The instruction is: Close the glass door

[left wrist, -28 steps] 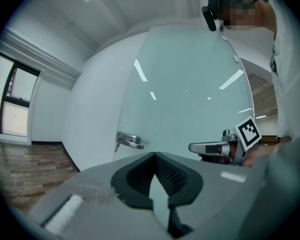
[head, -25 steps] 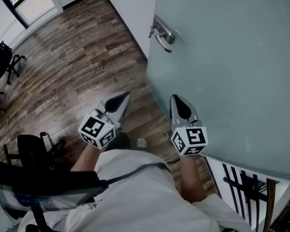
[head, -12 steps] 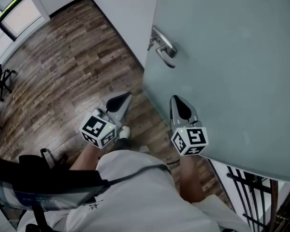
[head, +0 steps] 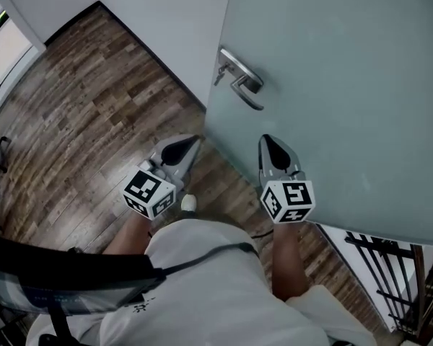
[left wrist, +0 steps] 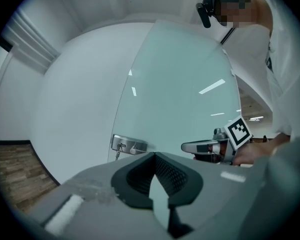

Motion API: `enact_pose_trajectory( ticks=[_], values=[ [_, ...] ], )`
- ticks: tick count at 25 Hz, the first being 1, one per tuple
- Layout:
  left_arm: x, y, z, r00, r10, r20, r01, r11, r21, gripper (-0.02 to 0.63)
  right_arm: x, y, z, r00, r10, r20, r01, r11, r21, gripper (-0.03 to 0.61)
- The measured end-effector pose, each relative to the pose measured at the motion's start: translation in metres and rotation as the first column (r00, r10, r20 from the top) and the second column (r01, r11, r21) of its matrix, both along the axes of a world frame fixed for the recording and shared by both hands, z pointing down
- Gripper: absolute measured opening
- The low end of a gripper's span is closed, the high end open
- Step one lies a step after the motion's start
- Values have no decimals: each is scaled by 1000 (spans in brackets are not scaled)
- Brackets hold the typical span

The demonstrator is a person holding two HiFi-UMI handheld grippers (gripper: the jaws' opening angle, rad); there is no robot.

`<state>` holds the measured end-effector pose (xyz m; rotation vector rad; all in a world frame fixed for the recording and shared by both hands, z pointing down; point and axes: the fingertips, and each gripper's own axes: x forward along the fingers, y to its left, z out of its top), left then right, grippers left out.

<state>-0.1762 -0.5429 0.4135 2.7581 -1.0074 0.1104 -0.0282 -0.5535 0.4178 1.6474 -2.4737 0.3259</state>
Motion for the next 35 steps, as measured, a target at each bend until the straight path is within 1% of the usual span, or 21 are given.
enact_pose_trajectory(
  ticks=[5, 10, 12, 14, 16, 17, 18, 21, 23, 26, 28, 29, 31, 33, 35],
  values=[
    [4, -12, 7, 999, 48, -2, -48, 999, -10, 2, 4, -11, -1, 999, 41, -31, -41, 999, 7, 9],
    [17, -18, 7, 998, 69, -3, -70, 998, -10, 2, -1, -19, -7, 998, 19, -68, -18, 1000, 23, 9],
    [25, -21, 9, 998, 65, 3, -65, 998, -15, 2, 0, -24, -4, 994, 2, -113, 1, 1000, 22, 9],
    [32, -22, 9, 998, 59, 2, -59, 998, -16, 2, 0, -30, 1, 981, -24, -195, 29, 999, 21, 12],
    [38, -22, 7, 998, 55, -2, -55, 998, -12, 2, -2, -39, 7, 953, -56, -299, 65, 998, 19, 32],
    [39, -23, 7, 999, 52, -3, -52, 999, -12, 2, -3, -44, 11, 935, -71, -347, 83, 996, 18, 66],
    [40, -23, 7, 999, 47, -3, -47, 999, -14, 2, -5, -49, 14, 918, -86, -387, 99, 995, 16, 78],
    [40, -25, 8, 999, 36, 2, -36, 999, -19, 2, -11, -66, 23, 866, -126, -483, 147, 989, 6, 92],
    [39, -27, 9, 1000, 28, 6, -28, 999, -22, 2, -14, -78, 32, 819, -150, -554, 172, 985, -12, 128],
    [37, -30, 11, 1000, 17, 8, -17, 1000, -24, 2, -21, -96, 50, 731, -195, -653, 202, 977, -66, 197],
    [38, -30, 11, 1000, 17, 8, -17, 1000, -21, 2, -23, -107, 60, 683, -216, -698, 209, 973, -97, 204],
    [37, -30, 11, 1000, 18, 7, -17, 1000, -21, 2, -23, -112, 65, 667, -225, -711, 209, 972, -111, 204],
    [33, -29, 12, 1000, 17, 6, -17, 1000, -24, 2, -25, -118, 73, 646, -244, -723, 208, 968, -140, 204],
    [28, -29, 13, 1000, 15, 8, -15, 999, -28, 2, -25, -122, 78, 636, -258, -727, 208, 965, -161, 201],
    [24, -31, 13, 1000, 13, 11, -12, 999, -33, 2, -25, -125, 80, 637, -262, -725, 203, 964, -170, 191]
  ],
)
